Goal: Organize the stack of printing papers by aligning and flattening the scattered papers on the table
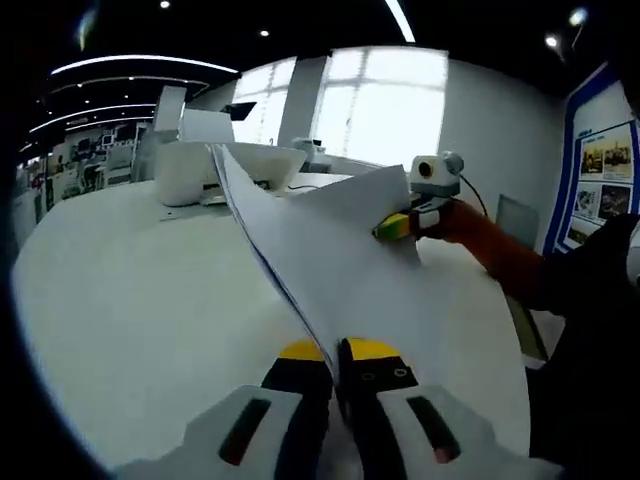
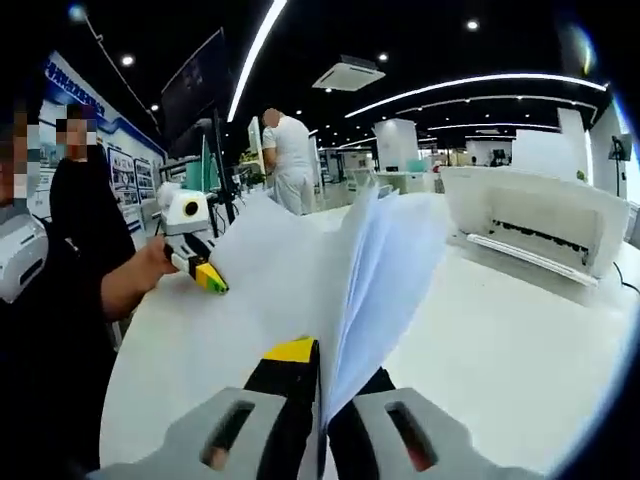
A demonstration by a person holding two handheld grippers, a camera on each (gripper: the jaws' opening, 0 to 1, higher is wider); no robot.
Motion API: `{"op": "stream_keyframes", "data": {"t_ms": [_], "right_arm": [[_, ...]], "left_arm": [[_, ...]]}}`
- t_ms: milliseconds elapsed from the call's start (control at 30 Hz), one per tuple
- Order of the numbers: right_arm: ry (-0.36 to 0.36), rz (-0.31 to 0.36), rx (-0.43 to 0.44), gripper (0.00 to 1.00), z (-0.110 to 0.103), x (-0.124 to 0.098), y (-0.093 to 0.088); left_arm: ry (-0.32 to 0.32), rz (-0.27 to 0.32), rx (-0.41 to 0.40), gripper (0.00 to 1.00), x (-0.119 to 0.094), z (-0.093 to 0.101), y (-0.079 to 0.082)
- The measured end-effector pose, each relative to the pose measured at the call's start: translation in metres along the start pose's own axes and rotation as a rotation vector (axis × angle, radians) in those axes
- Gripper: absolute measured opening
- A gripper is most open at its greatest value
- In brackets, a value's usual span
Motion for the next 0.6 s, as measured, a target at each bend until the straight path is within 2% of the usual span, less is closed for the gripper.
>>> {"op": "stream_keyframes", "data": {"t_ms": [200,300,433,600], "right_arm": [[-0.030,-0.049,-0.050,0.00,0.001,0.008,-0.009],[-0.031,-0.051,-0.053,0.00,0.001,0.008,-0.009],[-0.058,-0.099,-0.125,0.00,0.000,0.014,-0.017],[-0.077,-0.111,-0.157,0.00,0.002,0.015,-0.019]], "left_arm": [[0.048,-0.025,0.047,0.12,0.005,-0.003,-0.007],[0.050,-0.026,0.050,0.14,0.005,-0.003,-0.008],[0.095,-0.046,0.099,0.16,0.008,-0.003,-0.016],[0.112,-0.036,0.120,0.18,0.007,-0.002,-0.017]]}}
Point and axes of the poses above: the point that each gripper's makers call its tool centre point, and the gripper's own axes: x roughly forward along the fingers, z roughly to its right, y roughly out of its top, the point moved 8 cm from there along -x, roughly backward along the fingers, and after that the axes turned 6 degrees about -x, right-handed, at the moved point
